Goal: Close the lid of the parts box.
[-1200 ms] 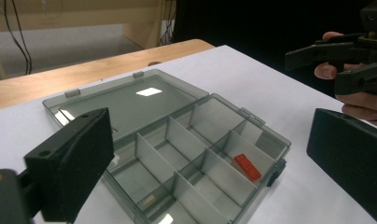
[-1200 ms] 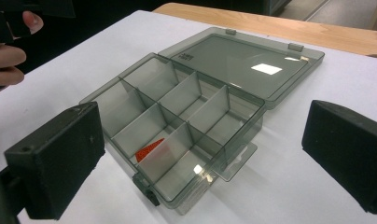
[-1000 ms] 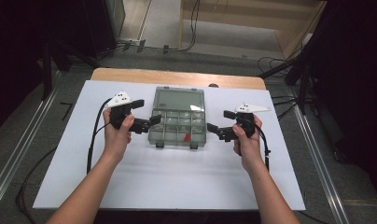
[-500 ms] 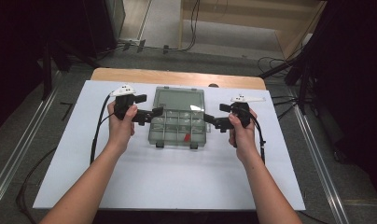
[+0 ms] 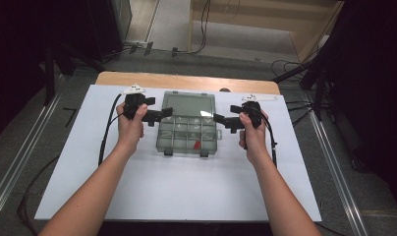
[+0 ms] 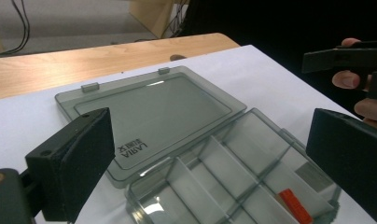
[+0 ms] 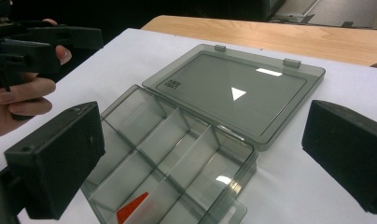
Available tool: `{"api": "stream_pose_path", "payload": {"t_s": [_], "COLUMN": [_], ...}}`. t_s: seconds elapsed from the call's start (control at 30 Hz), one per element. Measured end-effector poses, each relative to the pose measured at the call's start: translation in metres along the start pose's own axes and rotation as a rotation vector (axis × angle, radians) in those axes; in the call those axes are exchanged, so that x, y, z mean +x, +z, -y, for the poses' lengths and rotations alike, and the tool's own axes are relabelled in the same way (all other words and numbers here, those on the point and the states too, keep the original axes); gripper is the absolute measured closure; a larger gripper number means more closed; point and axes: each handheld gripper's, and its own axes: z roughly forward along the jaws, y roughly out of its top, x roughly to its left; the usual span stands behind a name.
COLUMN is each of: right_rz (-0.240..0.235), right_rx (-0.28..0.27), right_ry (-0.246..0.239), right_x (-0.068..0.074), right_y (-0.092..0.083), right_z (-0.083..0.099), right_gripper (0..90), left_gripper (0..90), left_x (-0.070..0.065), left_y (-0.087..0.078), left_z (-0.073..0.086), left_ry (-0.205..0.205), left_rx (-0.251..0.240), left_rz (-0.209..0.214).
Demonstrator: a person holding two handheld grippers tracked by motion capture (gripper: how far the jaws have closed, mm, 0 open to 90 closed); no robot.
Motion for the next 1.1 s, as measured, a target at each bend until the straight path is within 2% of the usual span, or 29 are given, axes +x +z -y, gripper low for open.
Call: {"api": "stream_pose_path", "payload": {"t_s": [0.17, 0.23, 0.4, 0.47, 0.53, 0.67, 0.77, 0.8, 0.87, 0.9, 1.0, 1.1], "right_rz": [-0.001, -0.005, -0.008, -0.006, -0.01, -0.033, -0.044, -0.041, -0.04, -0.036, -0.017, 0.021], "right_rx": [0.011, 0.009, 0.017, 0.02, 0.026, 0.036, 0.044, 0.047, 0.059, 0.063, 0.075, 0.095], "right_ry": [0.006, 0.017, 0.028, 0.039, 0.051, 0.071, 0.085, 0.093, 0.113, 0.13, 0.158, 0.172], "right_x": [-0.006, -0.009, -0.015, -0.017, -0.019, -0.025, -0.028, -0.028, -0.029, -0.029, -0.027, -0.026], "right_y": [0.009, 0.012, 0.022, 0.026, 0.029, 0.037, 0.042, 0.044, 0.048, 0.05, 0.056, 0.061], "right_z": [-0.003, -0.004, -0.005, -0.006, -0.006, -0.006, -0.007, -0.007, -0.009, -0.009, -0.011, -0.013], "right_gripper": [0.0, 0.0, 0.0, 0.0, 0.0, 0.0, 0.2, 4.1, 5.5, 10.0, 14.4, 23.6], "left_gripper": [0.6, 3.3, 3.6, 6.4, 13.2, 13.4, 17.0, 18.5, 20.3, 20.5, 28.5, 32.0], "left_x": [0.007, 0.011, 0.02, 0.022, 0.023, 0.03, 0.036, 0.038, 0.043, 0.045, 0.05, 0.05], "left_y": [0.008, 0.011, 0.02, 0.023, 0.025, 0.027, 0.029, 0.029, 0.03, 0.03, 0.033, 0.038], "left_z": [-0.001, 0.001, 0.004, 0.004, 0.003, 0.001, 0.0, 0.0, 0.0, 0.0, 0.001, 0.001], "left_ry": [-0.02, -0.036, -0.069, -0.087, -0.094, -0.126, -0.153, -0.163, -0.189, -0.206, -0.244, -0.238], "left_rx": [0.01, 0.008, 0.025, 0.029, 0.037, 0.047, 0.05, 0.056, 0.055, 0.052, 0.054, 0.09], "left_rz": [-0.002, -0.005, -0.01, -0.03, -0.06, -0.049, -0.051, -0.055, -0.053, -0.058, -0.055, -0.076]}}
